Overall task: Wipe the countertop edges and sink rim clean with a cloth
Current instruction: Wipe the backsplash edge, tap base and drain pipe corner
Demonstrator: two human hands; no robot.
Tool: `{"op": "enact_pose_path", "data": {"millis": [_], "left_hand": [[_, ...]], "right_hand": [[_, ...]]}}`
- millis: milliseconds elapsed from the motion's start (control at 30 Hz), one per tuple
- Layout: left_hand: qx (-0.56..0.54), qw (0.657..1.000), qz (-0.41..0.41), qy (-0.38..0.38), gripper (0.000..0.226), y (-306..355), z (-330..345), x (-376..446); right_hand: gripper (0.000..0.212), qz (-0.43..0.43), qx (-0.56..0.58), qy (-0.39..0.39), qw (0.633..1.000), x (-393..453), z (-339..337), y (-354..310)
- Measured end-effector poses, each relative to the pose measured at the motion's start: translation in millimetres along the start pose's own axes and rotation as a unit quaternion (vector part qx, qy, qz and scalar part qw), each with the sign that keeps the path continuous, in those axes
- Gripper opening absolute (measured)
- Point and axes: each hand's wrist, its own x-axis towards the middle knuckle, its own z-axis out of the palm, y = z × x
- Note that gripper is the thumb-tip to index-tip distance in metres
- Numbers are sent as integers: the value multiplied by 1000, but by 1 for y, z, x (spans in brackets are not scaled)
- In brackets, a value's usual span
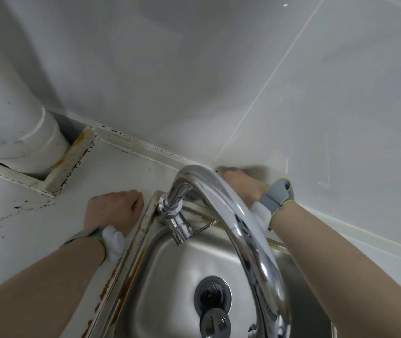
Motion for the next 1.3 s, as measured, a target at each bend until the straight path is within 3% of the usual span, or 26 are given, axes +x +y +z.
{"op": "enact_pose_path", "data": {"millis": [67,133,233,300,433,533,733,933,1067,1200,1300], "left_hand": [[10,1000,-2,3,42,1,-1,0],[12,1000,-4,-1,41,2,-3,1],[9,1000,-11,-4,41,2,-4,0],[7,1000,-13,-7,42,2,-4,0],[0,1000,-10,-12,41,1,-2,0],[-6,1000,-6,-3,39,0,-1,-1],[-7,1000,0,2,39,-1,-2,0],[-10,1000,0,0,37,1,-5,0],[-19,1000,3,3,36,1,-5,1],[-20,1000,2,3,40,1,-5,1],[-20,1000,0,1,40,1,-7,0]], "right_hand": [[11,7,-3,28,1000,-3,6,19],[25,0,40,90,995,-6,9,32],[20,-64,121,232,963,-8,-6,28],[18,-123,155,276,940,-9,-18,12],[47,-177,103,197,959,14,-14,-21],[52,-187,81,127,971,30,-7,-39],[61,-181,22,139,973,46,-9,-22],[31,-118,6,113,987,19,16,18],[22,-133,0,180,975,-1,11,23],[44,-146,-2,243,959,10,-2,11],[48,-228,-43,169,958,33,9,8]]}}
